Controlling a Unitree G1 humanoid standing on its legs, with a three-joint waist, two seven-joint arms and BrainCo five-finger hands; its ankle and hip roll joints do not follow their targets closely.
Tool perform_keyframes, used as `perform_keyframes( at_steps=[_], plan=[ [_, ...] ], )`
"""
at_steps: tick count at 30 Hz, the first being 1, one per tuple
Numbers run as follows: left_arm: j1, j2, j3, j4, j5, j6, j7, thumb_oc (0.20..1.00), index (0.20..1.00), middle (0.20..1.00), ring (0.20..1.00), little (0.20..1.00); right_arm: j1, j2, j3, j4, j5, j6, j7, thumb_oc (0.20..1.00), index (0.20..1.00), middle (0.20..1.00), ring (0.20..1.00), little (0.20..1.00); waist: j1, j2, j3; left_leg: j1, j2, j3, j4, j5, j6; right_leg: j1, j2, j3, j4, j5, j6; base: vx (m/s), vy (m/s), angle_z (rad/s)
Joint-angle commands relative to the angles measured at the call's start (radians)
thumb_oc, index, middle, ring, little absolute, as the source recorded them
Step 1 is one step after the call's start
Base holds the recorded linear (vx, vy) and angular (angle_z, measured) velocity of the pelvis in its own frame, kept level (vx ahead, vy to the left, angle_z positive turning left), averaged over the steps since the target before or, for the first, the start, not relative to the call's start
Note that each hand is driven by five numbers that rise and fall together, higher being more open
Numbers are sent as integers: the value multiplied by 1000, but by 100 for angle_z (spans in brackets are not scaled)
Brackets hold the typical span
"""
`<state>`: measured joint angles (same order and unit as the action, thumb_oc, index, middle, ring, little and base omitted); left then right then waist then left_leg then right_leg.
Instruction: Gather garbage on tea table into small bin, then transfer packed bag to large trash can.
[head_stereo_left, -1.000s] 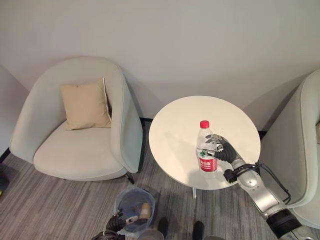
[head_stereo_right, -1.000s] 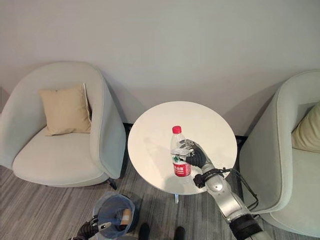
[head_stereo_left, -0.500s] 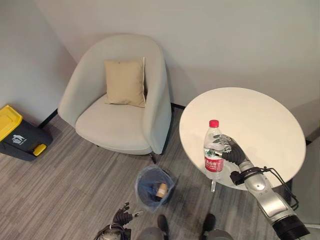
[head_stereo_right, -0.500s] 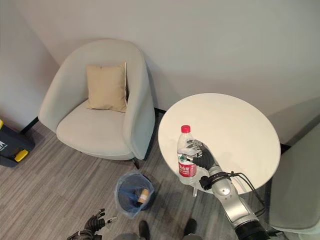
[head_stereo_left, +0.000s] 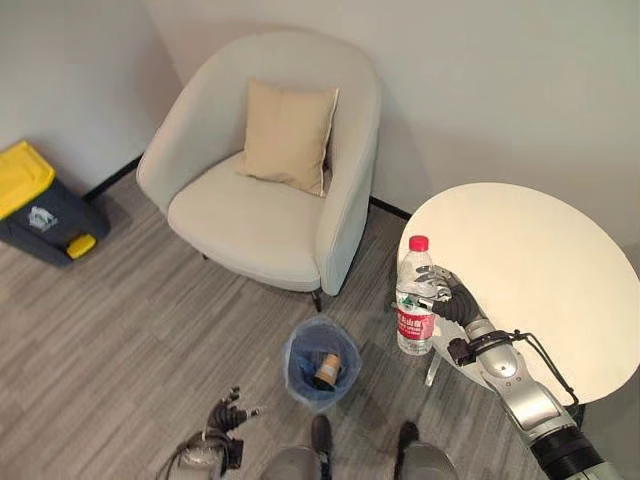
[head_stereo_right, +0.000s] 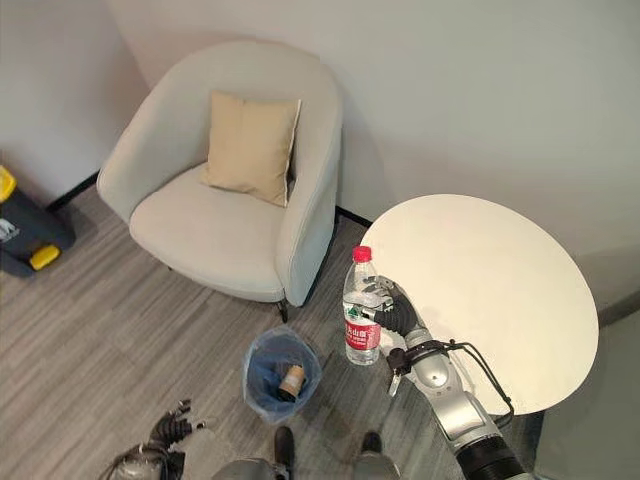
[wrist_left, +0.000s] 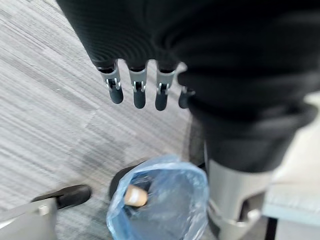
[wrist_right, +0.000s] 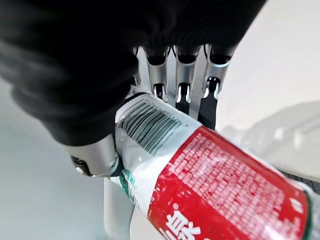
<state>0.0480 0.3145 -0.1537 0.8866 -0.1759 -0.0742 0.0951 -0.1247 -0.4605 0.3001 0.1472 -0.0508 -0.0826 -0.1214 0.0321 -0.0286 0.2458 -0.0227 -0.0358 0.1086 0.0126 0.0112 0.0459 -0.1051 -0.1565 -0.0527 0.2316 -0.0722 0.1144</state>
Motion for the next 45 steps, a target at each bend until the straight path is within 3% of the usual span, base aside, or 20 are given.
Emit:
perform_keyframes(
  at_steps=[1,4,10,14,18,19,23,24,28,30,32,36,45],
  plan=[
    [-4,-3,12,-16,-3,-19,11,1000,1000,1000,1000,1000,-47,-7,-6,-51,-2,-51,-10,200,200,200,200,200,-17,22,-15,-18,-25,-84,77,-114,-16,-69,99,-26,-60,-4,-16,31,-25,43],
    [8,-3,20,-11,6,-21,5,1000,1000,1000,1000,1000,-32,-16,-2,-46,-8,-53,-2,200,200,200,200,200,-9,9,-5,-29,-54,-120,96,-117,-28,-27,87,-28,-117,6,-20,21,-51,64],
    [37,-10,29,8,7,-15,2,1000,1000,1000,1000,1000,-42,-27,21,-47,-13,-54,6,200,200,200,200,200,10,13,-10,-57,-42,-133,97,-107,-47,-4,84,-58,-172,17,-31,16,-79,30],
    [-3,-10,1,2,-18,-23,25,1000,1000,1000,1000,1000,-144,-29,81,-24,-2,-58,-8,200,200,200,200,200,25,24,73,-172,-39,-153,151,-88,-70,-86,78,-87,-139,14,-44,-198,-84,19],
    [-58,-4,-38,-24,-65,-33,53,1000,1000,1000,1000,1000,-263,-13,135,34,-4,-53,-50,200,200,200,200,200,46,36,134,-327,-35,-171,245,-74,-82,-233,57,-124,-28,-3,-64,-180,-63,29],
    [-72,1,-50,-53,-86,-41,65,1000,1000,1000,1000,1000,-313,-14,150,49,-24,-47,-79,200,200,200,200,200,61,48,161,-398,-37,-180,294,-76,-81,-309,44,-145,49,-28,-72,-148,-30,34],
    [-98,3,-70,-74,-106,-46,84,1000,1000,1000,1000,1000,-375,-8,160,76,-52,-41,-124,200,200,200,200,200,72,57,178,-516,-42,-193,356,-72,-80,-428,18,-168,144,-57,-80,-79,-24,46],
    [-117,8,-85,-104,-118,-52,94,1000,1000,1000,1000,1000,-417,-11,163,95,-68,-38,-157,200,200,200,200,200,77,66,191,-587,-43,-197,416,-101,-85,-507,7,-163,230,-99,-79,-57,-35,32],
    [-158,14,-107,-124,-127,-60,109,1000,1000,1000,1000,1000,-509,-15,169,146,-84,-29,-206,200,200,200,200,200,78,76,199,-726,-51,-190,499,-111,-84,-649,-17,-154,337,-129,-88,-62,22,33],
    [-205,30,-129,-146,-134,-68,124,1000,1000,1000,1000,1000,-636,-9,190,235,-98,-19,-255,200,200,200,200,200,89,82,202,-891,-59,-184,614,-132,-76,-814,-36,-130,472,-162,-100,-66,71,15],
    [-219,33,-138,-166,-144,-71,129,1000,1000,1000,1000,1000,-685,-4,198,276,-103,-13,-269,200,200,200,200,200,97,84,201,-958,-68,-185,659,-143,-68,-883,-45,-121,530,-181,-103,0,35,17],
    [-266,49,-177,-186,-169,-80,143,1000,1000,1000,1000,1000,-832,-2,216,409,-74,5,-310,200,200,200,200,200,113,84,201,-1095,-93,-192,741,-163,-53,-1009,-71,-100,617,-210,-106,36,21,23],
    [-311,55,-225,-197,-184,-84,157,1000,1000,1000,1000,1000,-943,22,264,617,-24,31,-329,200,200,200,200,200,133,86,195,-1189,-118,-195,790,-181,-39,-1094,-92,-79,662,-227,-112,38,17,10]
  ],
)
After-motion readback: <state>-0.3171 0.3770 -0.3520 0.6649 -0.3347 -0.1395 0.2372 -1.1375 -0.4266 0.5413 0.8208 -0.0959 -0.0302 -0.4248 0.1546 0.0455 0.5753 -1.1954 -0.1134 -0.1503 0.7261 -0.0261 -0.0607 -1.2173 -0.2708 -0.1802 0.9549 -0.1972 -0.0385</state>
